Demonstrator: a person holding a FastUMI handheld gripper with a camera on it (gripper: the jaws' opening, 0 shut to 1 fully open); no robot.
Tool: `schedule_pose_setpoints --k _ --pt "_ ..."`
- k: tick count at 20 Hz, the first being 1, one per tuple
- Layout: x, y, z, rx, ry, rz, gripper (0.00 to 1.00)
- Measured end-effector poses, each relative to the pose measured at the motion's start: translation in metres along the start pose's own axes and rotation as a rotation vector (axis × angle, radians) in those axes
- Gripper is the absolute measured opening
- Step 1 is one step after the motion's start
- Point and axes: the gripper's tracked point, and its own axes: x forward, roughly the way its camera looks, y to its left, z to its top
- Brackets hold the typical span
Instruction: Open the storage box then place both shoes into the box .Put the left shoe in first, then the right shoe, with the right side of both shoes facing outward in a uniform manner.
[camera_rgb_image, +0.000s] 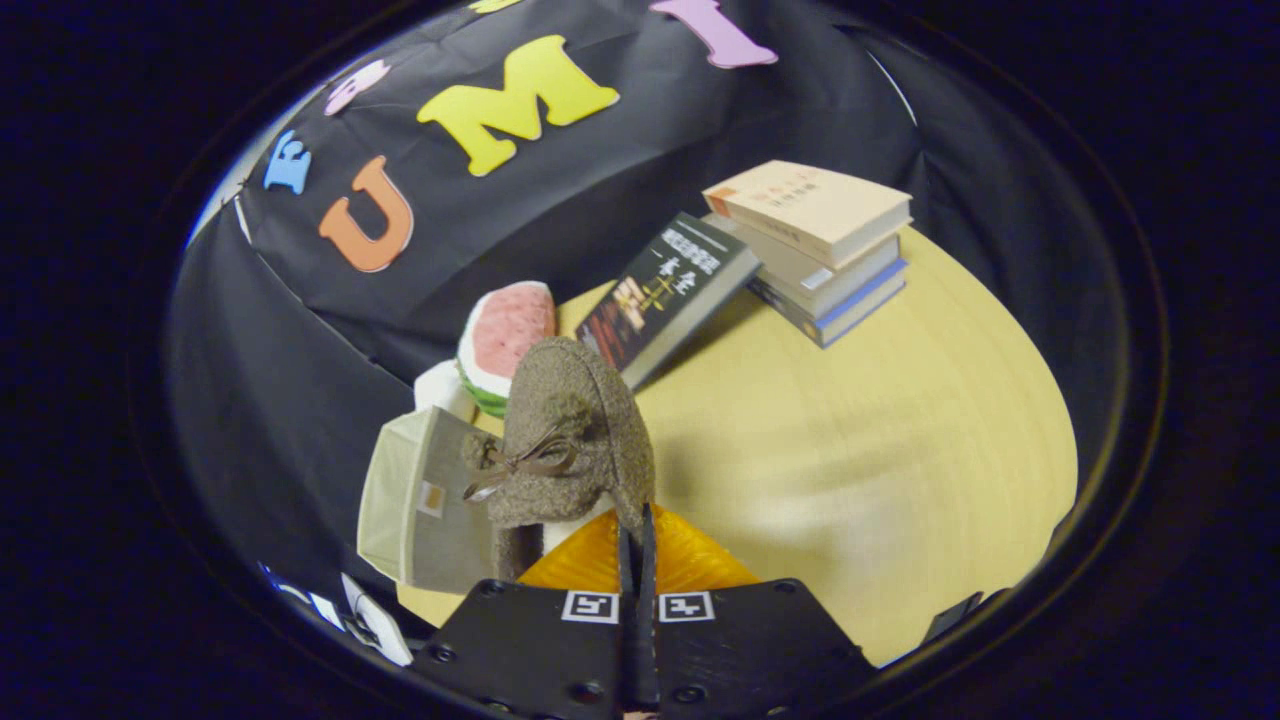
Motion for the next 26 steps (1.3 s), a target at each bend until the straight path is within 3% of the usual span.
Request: schedule_pose_setpoints --k 7,12,16,20,26 --pt "0.023 0.175 0.000 -0.010 -0.057 0.105 0.00" --pt "0.068 0.242 -0.030 -0.133 -0.062 0.043 0.00" --pt "0.091 0.256 -0.042 -0.210 -0.104 -0.048 0.00" --pt "0.113 0.244 -0.055 -0.252 -0.109 -0.156 0.00" --pt "0.129 0.226 -0.071 -0.297 -0.110 -0.253 0.00"
